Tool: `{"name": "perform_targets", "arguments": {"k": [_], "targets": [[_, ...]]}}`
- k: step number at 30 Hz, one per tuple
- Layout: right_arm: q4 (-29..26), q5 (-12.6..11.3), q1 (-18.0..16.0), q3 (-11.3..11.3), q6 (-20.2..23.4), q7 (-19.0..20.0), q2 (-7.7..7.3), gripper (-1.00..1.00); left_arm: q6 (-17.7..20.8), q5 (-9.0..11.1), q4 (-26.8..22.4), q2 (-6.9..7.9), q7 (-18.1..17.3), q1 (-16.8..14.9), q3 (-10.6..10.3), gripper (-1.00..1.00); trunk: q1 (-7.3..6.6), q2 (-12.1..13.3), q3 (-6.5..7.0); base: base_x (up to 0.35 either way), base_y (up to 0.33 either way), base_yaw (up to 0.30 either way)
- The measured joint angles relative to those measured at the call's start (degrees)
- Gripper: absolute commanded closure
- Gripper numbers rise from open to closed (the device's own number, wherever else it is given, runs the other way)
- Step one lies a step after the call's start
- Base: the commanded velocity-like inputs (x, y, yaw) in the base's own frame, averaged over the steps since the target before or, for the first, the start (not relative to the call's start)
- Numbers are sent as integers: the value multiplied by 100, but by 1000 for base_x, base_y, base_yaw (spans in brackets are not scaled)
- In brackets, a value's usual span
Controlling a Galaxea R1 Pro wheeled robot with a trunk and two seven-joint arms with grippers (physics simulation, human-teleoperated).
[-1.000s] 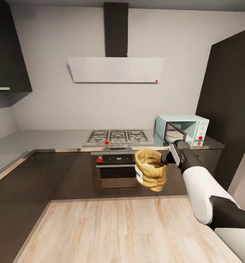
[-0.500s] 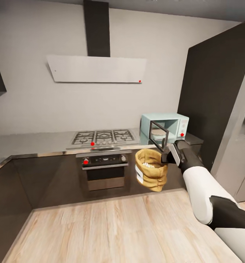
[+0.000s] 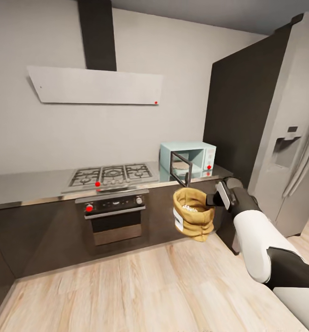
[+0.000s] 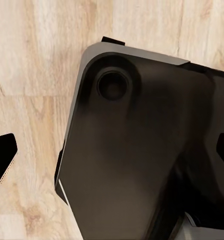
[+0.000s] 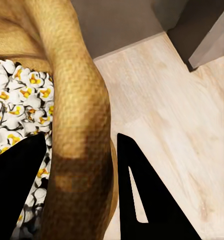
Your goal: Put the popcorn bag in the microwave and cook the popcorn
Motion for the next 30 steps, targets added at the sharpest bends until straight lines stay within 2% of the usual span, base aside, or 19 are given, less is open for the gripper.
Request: {"name": "perform_targets", "arguments": {"k": [21, 30], "targets": [[2, 1, 0, -2, 0, 4, -1, 100, -28, 8, 13, -9, 0, 0, -2, -100, 0, 0, 0, 0, 0, -256], [-2, 3, -1, 2, -3, 4, -52, 100, 22, 14, 34, -25, 7, 2, 3, -100, -1, -1, 0, 22, 0, -24]]}}
